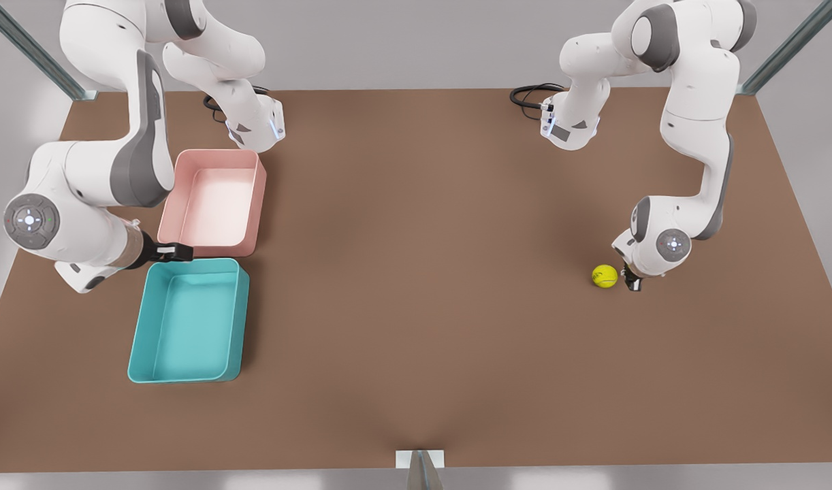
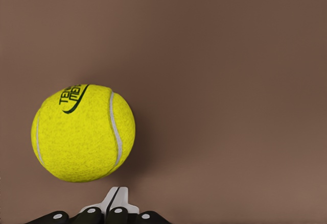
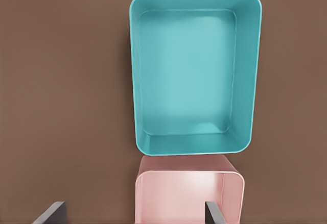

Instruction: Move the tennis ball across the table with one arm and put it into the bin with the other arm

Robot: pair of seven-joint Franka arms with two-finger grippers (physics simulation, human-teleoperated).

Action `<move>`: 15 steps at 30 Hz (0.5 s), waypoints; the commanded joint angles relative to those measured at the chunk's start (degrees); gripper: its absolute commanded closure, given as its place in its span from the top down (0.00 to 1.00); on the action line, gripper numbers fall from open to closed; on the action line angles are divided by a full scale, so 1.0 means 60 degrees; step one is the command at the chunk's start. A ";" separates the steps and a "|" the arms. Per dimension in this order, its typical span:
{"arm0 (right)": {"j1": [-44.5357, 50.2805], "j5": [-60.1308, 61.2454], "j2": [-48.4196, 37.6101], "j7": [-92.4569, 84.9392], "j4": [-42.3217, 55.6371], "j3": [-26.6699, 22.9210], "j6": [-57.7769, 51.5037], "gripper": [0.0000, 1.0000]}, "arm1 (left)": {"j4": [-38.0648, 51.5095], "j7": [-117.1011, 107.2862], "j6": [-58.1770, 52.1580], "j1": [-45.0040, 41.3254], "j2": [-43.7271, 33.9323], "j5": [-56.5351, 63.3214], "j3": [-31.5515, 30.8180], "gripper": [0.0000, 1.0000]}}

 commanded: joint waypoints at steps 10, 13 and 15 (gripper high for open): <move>0.0039 0.0009 0.0012 0.0018 -0.0010 0.0013 -0.0023 1.00 | 0.1918 -0.6855 -0.2790 -0.3609 -0.0254 -0.4258 -0.0381 0.21; 0.0039 0.0009 0.0085 0.0018 -0.0010 0.0042 -0.0023 1.00 | 0.1947 -0.6359 -0.2761 -0.2702 -0.0137 -0.2838 -0.0381 0.21; 0.0054 0.0009 0.0085 0.0018 -0.0010 0.0042 -0.0023 1.00 | 0.3467 -0.9515 -0.4895 -0.1662 -0.0195 -0.2897 -0.0410 0.21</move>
